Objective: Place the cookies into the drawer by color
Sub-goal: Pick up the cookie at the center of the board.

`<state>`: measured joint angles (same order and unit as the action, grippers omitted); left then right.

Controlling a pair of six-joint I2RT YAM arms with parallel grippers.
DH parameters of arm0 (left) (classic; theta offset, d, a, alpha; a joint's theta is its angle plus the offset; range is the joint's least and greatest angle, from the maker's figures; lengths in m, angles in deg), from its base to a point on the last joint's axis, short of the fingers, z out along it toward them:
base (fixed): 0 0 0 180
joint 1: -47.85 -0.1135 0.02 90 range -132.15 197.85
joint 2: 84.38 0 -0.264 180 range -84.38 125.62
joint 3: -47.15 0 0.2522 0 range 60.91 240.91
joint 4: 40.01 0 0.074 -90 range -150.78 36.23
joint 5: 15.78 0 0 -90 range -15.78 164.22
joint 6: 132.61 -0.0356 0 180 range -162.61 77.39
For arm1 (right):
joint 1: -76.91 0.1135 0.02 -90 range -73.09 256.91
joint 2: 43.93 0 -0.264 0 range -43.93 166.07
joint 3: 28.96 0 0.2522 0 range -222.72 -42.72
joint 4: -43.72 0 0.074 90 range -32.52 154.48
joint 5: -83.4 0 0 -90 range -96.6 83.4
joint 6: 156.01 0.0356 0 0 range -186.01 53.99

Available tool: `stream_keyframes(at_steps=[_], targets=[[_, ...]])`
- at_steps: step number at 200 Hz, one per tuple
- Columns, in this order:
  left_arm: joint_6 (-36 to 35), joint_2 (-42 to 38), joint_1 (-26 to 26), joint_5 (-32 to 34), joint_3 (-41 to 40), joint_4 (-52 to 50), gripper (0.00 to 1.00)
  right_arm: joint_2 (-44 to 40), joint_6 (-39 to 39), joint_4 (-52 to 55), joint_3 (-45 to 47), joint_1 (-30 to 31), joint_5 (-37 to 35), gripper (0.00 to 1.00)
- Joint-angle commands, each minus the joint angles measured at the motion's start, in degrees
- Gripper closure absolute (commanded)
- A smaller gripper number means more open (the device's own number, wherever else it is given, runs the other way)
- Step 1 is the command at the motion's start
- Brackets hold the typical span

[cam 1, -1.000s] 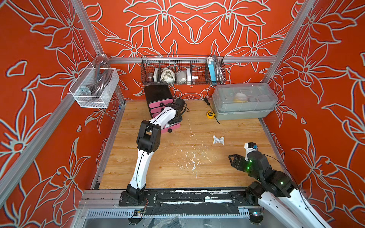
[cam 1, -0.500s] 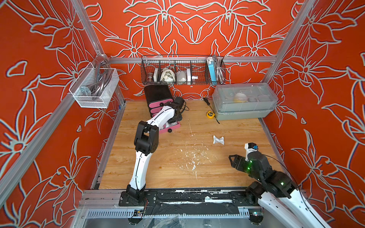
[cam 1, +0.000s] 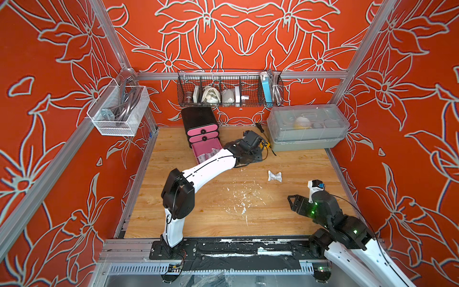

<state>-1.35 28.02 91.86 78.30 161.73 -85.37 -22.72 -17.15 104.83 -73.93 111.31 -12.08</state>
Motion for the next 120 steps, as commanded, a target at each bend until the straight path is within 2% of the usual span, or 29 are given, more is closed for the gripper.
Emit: stream_keyframes(at_steps=[1, 22, 64, 120], targets=[[-2.5, 6.4, 1.7, -3.8, 2.8, 3.2, 0.50, -1.1, 0.7, 0.3, -1.0, -0.1, 0.7, 0.24], [-4.4, 12.2, 3.9, -4.8, 7.8, 2.7, 0.48, -1.7, 0.8, 0.4, -0.4, -0.1, 1.0, 0.24], [-7.9, 21.0, 7.4, 1.6, 18.1, -4.1, 0.45, -1.8, 0.6, 0.6, -0.3, -0.1, 0.9, 0.24], [-8.6, 26.9, 7.6, 2.3, 21.9, -6.9, 0.44, -1.9, 0.3, 0.5, 0.0, -0.1, 0.6, 0.23]])
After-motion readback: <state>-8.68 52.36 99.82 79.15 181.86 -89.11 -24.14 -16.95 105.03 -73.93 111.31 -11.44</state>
